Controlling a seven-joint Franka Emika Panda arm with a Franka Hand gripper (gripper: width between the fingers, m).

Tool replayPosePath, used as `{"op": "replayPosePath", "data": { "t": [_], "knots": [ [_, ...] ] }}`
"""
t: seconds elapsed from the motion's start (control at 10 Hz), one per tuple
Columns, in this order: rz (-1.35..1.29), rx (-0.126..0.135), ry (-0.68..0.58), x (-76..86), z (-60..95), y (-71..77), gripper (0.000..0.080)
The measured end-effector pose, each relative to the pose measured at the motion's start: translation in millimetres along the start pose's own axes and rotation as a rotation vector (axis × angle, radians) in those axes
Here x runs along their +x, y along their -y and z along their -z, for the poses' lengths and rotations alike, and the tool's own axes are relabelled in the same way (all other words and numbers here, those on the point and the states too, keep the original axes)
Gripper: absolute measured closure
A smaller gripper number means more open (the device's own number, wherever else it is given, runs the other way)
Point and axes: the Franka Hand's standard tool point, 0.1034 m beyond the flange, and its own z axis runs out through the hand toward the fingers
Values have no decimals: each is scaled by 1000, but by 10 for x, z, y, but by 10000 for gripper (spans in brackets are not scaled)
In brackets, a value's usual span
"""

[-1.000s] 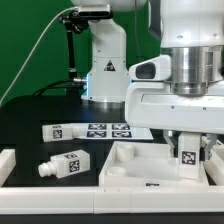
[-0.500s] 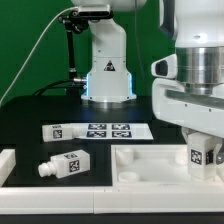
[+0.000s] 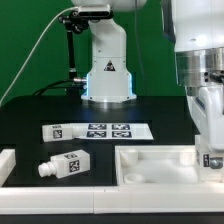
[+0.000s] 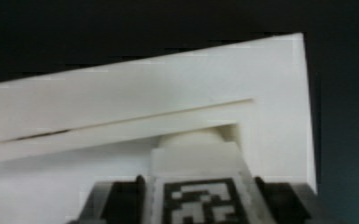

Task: Assemble one leg

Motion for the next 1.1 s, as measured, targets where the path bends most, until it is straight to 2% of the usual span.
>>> {"op": "replayPosePath", "data": {
  "t": [0.1,0.2,0.3,0.4,0.5,0.6,0.7,1.0,1.1],
  "knots": [
    [5,0,-1,0,-1,0,518],
    [27,0,-1,0,-1,-1,443],
    [55,-1,-2,7,-1,1,305],
    [262,-5,-2,37,5,5,305],
    [429,-18,9,18,51,-4,183],
    [541,-29,21,-18,111,-13,159],
    [577,-4,14,-8,138,-5,152],
    [761,-4,10,17,129,-9,150],
    [897,-8,1,20,126,-7,150]
  ]
}}
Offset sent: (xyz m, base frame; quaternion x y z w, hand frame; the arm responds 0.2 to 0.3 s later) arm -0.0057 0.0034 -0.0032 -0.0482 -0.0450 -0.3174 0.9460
